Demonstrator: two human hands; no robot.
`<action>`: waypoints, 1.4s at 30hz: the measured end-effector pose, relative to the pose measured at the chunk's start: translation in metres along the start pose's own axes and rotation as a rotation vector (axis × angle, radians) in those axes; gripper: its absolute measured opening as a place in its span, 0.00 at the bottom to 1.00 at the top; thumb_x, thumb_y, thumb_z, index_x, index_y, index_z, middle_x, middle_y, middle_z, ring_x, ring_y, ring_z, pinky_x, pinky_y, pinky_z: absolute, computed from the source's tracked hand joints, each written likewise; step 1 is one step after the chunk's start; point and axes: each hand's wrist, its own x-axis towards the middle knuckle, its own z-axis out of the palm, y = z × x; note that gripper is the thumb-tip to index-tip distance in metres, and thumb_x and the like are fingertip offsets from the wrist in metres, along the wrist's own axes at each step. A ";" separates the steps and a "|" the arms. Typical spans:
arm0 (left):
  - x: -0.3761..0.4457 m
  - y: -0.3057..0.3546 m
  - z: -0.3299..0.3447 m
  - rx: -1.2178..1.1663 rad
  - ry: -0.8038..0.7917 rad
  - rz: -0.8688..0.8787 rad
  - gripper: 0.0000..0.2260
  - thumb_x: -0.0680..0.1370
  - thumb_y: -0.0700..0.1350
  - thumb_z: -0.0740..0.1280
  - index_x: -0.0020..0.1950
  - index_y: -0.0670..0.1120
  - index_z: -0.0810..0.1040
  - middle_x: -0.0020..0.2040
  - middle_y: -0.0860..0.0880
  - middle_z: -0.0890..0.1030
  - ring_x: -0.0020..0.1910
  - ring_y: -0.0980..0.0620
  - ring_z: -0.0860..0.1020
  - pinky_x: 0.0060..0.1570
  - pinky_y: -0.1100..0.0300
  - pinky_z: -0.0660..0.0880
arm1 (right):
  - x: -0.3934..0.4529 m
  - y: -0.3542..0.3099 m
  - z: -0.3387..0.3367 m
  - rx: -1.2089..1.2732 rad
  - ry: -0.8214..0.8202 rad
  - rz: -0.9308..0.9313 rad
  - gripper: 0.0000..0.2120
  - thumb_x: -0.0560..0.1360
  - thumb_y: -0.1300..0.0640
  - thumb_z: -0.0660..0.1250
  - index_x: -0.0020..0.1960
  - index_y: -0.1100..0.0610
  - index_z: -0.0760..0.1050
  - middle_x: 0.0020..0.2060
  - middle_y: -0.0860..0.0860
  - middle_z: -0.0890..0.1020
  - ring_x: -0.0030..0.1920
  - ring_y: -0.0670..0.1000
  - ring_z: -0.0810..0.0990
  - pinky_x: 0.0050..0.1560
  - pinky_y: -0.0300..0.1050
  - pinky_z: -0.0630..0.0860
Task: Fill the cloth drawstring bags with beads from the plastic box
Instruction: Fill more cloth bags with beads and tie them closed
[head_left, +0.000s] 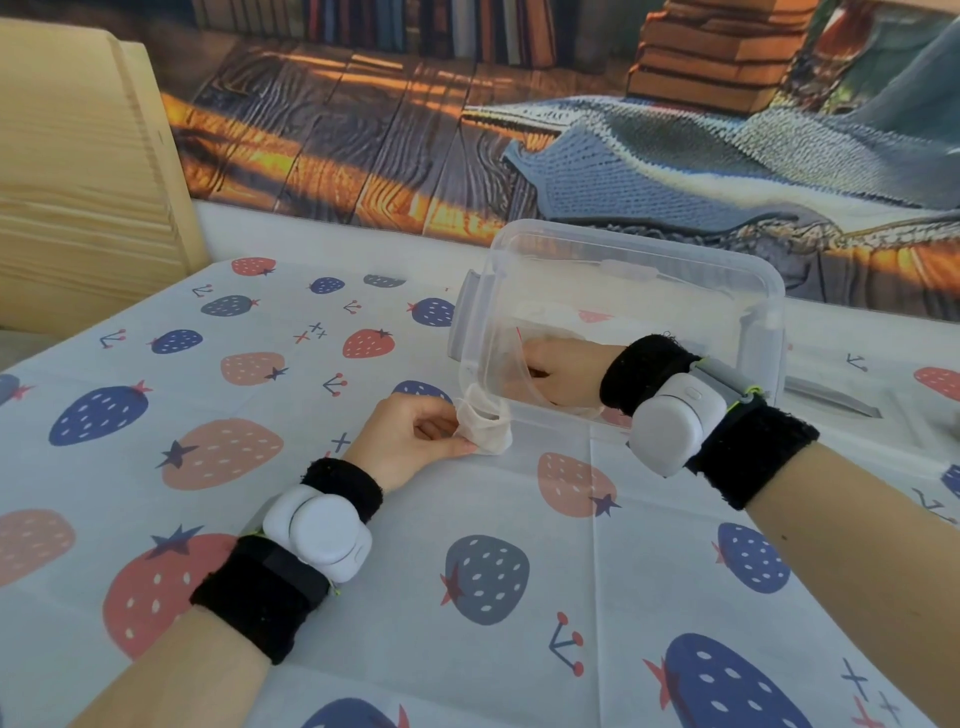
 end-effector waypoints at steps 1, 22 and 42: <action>0.000 0.000 0.000 -0.001 0.001 -0.001 0.09 0.70 0.39 0.75 0.49 0.44 0.83 0.40 0.52 0.83 0.34 0.63 0.76 0.41 0.71 0.72 | -0.001 -0.001 -0.001 0.001 -0.016 0.007 0.16 0.81 0.54 0.53 0.57 0.63 0.73 0.54 0.58 0.79 0.54 0.60 0.76 0.59 0.53 0.71; 0.000 0.002 0.000 -0.003 0.002 -0.001 0.08 0.70 0.39 0.75 0.49 0.44 0.84 0.40 0.49 0.84 0.35 0.62 0.77 0.41 0.70 0.72 | 0.002 0.001 -0.001 -0.037 -0.031 -0.021 0.15 0.73 0.65 0.56 0.29 0.54 0.60 0.27 0.49 0.67 0.29 0.50 0.64 0.32 0.39 0.64; 0.000 0.004 -0.001 0.009 -0.006 0.024 0.09 0.70 0.37 0.74 0.49 0.44 0.83 0.39 0.51 0.83 0.35 0.63 0.77 0.41 0.72 0.72 | 0.012 0.011 -0.044 0.022 0.269 0.099 0.20 0.75 0.61 0.60 0.25 0.55 0.61 0.24 0.48 0.65 0.27 0.49 0.62 0.32 0.41 0.60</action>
